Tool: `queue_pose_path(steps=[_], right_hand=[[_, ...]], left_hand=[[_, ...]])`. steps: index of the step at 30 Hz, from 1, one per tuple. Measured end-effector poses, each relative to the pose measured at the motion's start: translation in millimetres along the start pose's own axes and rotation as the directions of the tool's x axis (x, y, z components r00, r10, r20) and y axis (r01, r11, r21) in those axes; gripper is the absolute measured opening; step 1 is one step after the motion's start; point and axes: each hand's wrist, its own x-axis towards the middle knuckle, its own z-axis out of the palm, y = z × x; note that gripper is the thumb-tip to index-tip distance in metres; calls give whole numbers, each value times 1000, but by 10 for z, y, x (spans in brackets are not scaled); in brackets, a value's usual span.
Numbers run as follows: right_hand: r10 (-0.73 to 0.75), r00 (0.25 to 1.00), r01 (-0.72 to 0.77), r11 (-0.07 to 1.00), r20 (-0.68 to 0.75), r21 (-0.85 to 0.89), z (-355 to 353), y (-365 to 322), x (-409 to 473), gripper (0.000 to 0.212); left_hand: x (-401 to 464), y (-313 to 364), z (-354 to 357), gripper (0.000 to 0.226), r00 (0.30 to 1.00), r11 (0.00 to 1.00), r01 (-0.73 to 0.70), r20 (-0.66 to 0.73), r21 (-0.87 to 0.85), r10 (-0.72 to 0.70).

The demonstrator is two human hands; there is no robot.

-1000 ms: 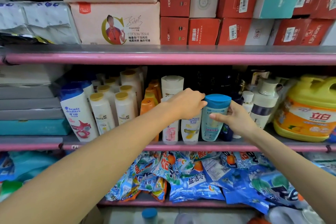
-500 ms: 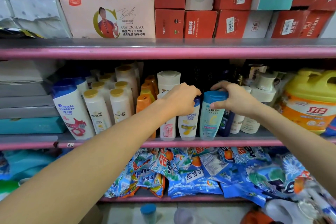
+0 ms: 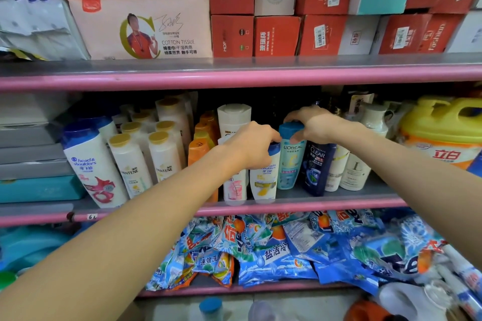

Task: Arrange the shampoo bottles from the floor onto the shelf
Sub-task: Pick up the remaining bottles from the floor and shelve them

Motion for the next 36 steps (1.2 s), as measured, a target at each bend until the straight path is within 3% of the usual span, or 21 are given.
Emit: queue_pose_path(steps=[20,24,27,29,32,34,36], right_hand=[[55,998,-55,998,28,12,-14,-8,108,60],[60,997,-59,998,42,-21,-84,-20,84,61],[46,998,-46,999,-43,11,-191,-67,-31,56],[34,981,-15,995,-192,98,-236,-131,-155,45],[77,911,63,945,-406,322,-190,-328,-418,26],[112,900,105,882,-421,459,-87,-492,-604,19],[112,932,105,828,-346,551,81,-622,-744,17]], left_hand=[[-51,-4,31,55,999,998,4,-37,-60,-6],[-52,-40,109,45,997,990,14,-74,-142,-25],[-67,-5,122,39,988,977,-3,-149,-215,-30],[-98,51,109,34,963,940,-21,-258,-340,-72],[-222,111,105,20,919,773,-53,-333,-633,-210],[-380,88,137,15,910,689,-87,-339,-720,-239],[-582,4,231,14,918,649,-85,-313,-756,-245]])
